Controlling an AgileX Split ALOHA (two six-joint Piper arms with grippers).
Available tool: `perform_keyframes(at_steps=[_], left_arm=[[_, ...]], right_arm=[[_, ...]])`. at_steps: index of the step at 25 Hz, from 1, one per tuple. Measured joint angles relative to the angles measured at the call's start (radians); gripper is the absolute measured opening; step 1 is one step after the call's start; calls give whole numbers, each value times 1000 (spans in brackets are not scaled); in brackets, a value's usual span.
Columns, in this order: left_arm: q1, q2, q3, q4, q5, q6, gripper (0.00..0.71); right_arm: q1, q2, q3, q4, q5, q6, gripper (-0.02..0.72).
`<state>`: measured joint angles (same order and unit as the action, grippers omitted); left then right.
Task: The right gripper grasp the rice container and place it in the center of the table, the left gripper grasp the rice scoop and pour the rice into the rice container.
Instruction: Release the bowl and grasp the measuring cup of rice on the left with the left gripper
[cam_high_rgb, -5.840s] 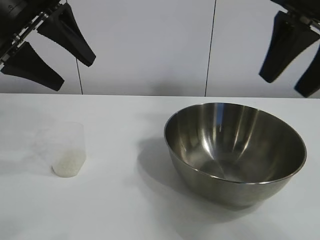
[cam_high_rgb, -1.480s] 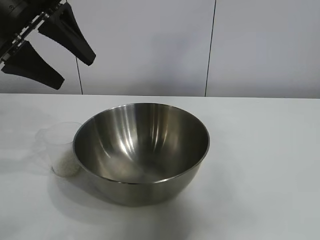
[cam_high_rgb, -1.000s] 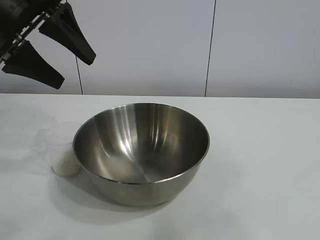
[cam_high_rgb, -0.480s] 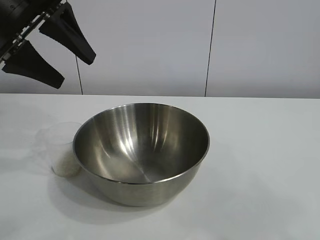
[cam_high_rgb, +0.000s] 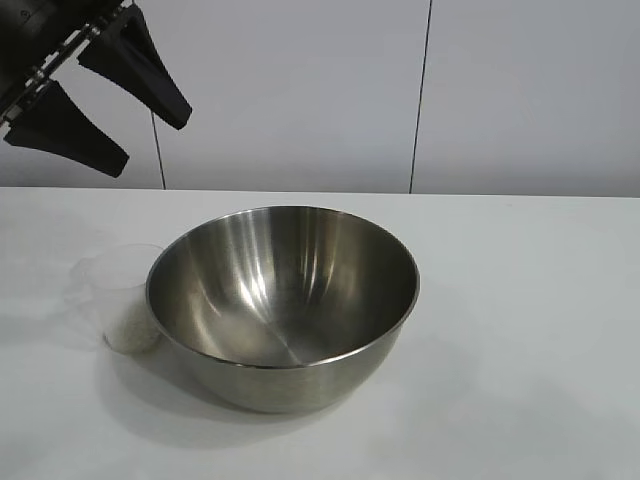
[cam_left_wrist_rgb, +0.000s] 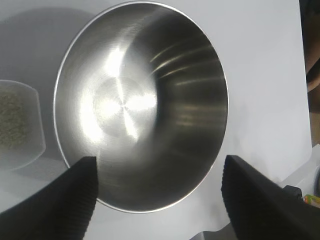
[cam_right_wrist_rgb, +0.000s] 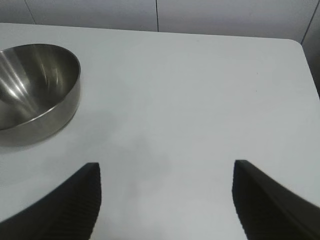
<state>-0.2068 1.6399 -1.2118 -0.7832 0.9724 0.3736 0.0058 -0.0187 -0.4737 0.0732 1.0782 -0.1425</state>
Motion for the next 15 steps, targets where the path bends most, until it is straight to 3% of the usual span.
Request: perform_keyframes(at_steps=[15], left_arm=[[0, 0, 0, 0, -4, 0, 507]], right_arm=[[22, 0, 2, -20, 5, 31, 503]])
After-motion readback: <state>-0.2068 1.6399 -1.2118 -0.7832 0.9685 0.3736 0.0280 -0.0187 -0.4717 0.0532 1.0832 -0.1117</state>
